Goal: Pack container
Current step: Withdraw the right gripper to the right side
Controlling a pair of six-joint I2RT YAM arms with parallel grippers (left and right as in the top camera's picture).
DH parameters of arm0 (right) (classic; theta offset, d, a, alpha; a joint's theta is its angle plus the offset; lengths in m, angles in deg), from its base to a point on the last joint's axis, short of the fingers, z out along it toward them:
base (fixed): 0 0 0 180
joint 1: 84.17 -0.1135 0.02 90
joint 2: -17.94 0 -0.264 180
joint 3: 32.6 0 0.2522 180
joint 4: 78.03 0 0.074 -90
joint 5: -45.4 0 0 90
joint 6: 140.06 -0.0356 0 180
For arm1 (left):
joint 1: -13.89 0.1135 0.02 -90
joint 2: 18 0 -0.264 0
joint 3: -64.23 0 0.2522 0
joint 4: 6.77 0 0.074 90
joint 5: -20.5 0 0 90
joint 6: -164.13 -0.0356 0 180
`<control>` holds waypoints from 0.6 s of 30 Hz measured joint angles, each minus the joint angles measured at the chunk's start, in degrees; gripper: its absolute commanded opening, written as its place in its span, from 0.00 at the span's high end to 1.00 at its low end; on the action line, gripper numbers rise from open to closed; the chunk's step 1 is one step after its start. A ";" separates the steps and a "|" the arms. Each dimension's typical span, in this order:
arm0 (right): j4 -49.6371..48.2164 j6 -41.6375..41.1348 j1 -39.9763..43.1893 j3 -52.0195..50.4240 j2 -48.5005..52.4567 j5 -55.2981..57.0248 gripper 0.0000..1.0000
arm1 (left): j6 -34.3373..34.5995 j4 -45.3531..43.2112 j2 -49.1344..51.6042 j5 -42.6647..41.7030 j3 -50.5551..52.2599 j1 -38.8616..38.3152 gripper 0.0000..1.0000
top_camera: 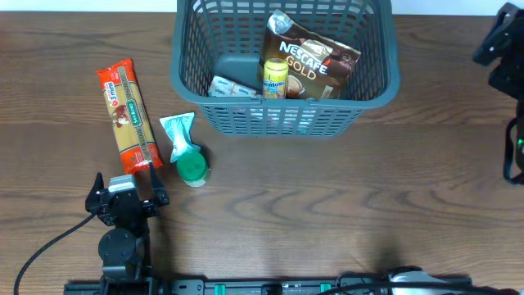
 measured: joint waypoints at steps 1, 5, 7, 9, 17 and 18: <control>0.68 0.00 0.00 -0.07 0.07 -0.07 0.01 | 0.00 0.00 0.00 0.00 0.00 0.00 0.02; 4.09 -0.13 0.04 -0.09 0.04 -0.33 0.01 | 0.00 0.00 0.00 0.00 0.00 0.00 0.02; 5.16 -0.15 0.04 -0.09 0.04 -0.42 0.01 | 0.00 0.00 0.00 0.02 0.00 0.00 0.01; 6.16 -0.15 0.04 -0.11 0.04 -0.44 0.01 | 0.00 0.02 0.00 0.00 0.00 0.00 0.01; 7.52 -0.15 0.04 -0.11 0.04 -0.44 0.01 | 0.00 0.00 0.00 0.02 0.00 0.00 0.01; 7.56 -0.15 0.04 -0.09 0.04 -0.44 0.01 | 0.00 0.00 0.00 0.00 0.00 0.00 0.01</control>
